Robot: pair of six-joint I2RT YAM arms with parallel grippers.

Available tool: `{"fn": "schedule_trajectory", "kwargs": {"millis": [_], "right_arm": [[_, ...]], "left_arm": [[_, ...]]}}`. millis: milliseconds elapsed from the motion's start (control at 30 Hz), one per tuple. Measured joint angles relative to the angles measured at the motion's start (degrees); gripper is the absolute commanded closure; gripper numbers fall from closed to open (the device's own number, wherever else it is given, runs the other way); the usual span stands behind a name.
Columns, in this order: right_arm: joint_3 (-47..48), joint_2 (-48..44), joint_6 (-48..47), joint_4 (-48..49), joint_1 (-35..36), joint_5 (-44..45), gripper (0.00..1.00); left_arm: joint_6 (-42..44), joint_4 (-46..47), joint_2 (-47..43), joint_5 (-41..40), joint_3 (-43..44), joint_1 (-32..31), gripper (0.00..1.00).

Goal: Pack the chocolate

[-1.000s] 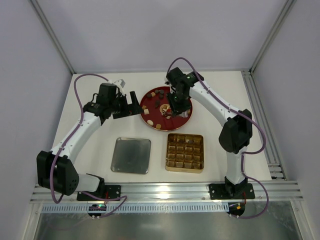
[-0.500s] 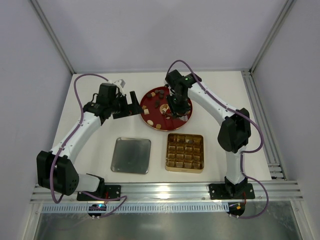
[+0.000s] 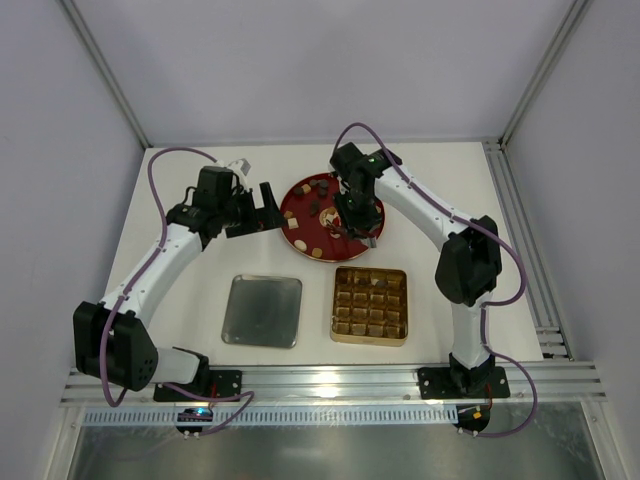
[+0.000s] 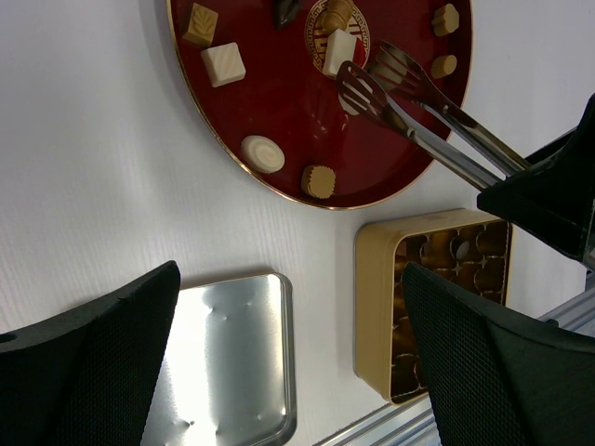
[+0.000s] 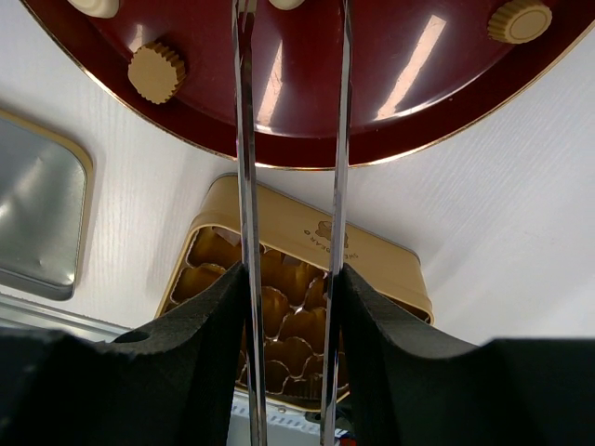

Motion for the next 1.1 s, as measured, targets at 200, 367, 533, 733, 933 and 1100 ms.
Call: {"fn": "schedule_trajectory", "kwargs": {"millis": [200, 367, 533, 733, 933, 1100], "right_arm": [[0.0, -0.1, 0.0, 0.0, 0.0, 0.0, 0.55], [0.0, -1.0, 0.0, 0.0, 0.0, 0.0, 0.55], [0.0, -1.9, 0.0, 0.0, 0.1, 0.0, 0.55], [0.0, -1.9, 0.0, 0.0, 0.3, 0.0, 0.55], [0.0, -1.9, 0.0, 0.0, 0.3, 0.0, 0.55], [0.0, -1.9, 0.0, 0.0, 0.3, 0.0, 0.55]], "left_arm": [[0.0, 0.0, 0.2, 0.0, 0.0, 0.0, 0.0], [0.0, 0.0, 0.3, 0.0, 0.0, 0.0, 0.0], [0.0, 0.0, 0.3, 0.0, 0.0, 0.0, 0.0], [0.0, 0.0, 0.5, 0.0, 0.0, 0.0, 0.0], [0.0, 0.0, 0.5, 0.0, 0.0, 0.0, 0.0], [0.0, 0.0, 0.5, 0.0, 0.0, 0.0, 0.0]]}}
